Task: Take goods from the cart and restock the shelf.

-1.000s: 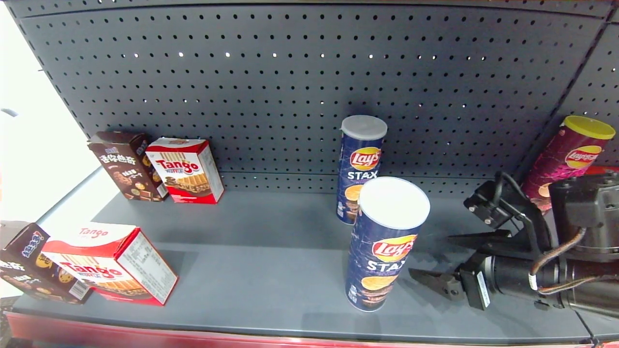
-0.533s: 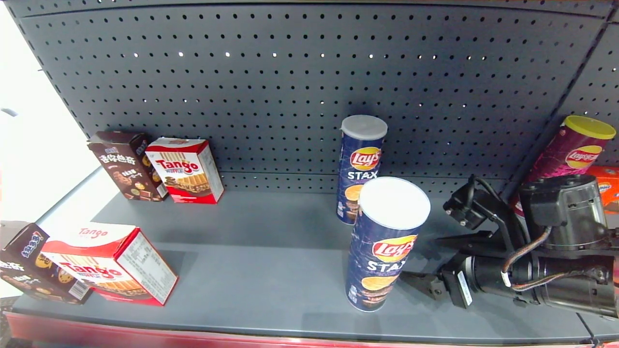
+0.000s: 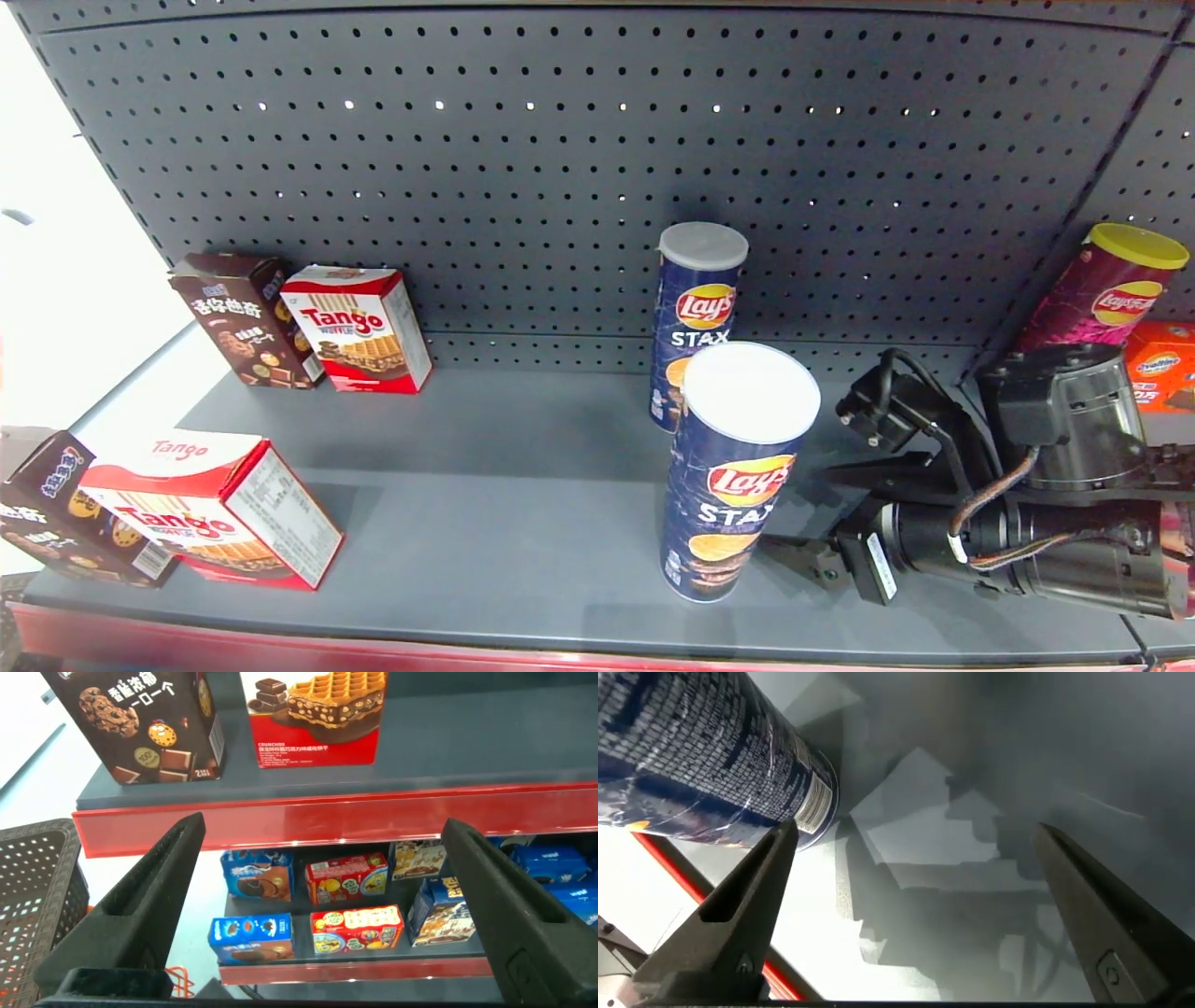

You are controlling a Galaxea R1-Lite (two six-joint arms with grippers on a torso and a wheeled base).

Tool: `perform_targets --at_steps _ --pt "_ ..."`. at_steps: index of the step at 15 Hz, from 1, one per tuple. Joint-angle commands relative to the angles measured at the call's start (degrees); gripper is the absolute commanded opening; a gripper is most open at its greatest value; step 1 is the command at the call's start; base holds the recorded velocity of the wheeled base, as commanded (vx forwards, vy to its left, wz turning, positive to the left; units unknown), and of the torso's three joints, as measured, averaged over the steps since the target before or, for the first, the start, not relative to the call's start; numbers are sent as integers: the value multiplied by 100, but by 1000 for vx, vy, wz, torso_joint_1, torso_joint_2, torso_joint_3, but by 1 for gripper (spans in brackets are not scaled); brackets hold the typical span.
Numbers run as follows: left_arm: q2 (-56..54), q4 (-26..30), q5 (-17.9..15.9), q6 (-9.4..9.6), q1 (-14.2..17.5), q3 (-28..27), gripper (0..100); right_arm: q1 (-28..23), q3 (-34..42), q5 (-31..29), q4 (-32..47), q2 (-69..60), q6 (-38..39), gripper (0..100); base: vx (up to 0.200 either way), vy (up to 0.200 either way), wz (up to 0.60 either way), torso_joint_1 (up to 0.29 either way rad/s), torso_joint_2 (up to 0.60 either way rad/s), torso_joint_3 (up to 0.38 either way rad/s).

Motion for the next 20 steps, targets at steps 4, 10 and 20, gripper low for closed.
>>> perform_targets --at_steps 4,10,20 --pt "8 0 3 2 1 1 100 5 3 3 -4 -23 -1 100 0 0 0 0 0 0" --pt "8 0 3 -7 1 1 100 14 -146 3 -39 161 -10 100 0 0 0 0 0 0" --pt "8 0 3 -7 1 1 100 -302 -111 -14 -83 -841 25 100 0 0 0 0 0 0"
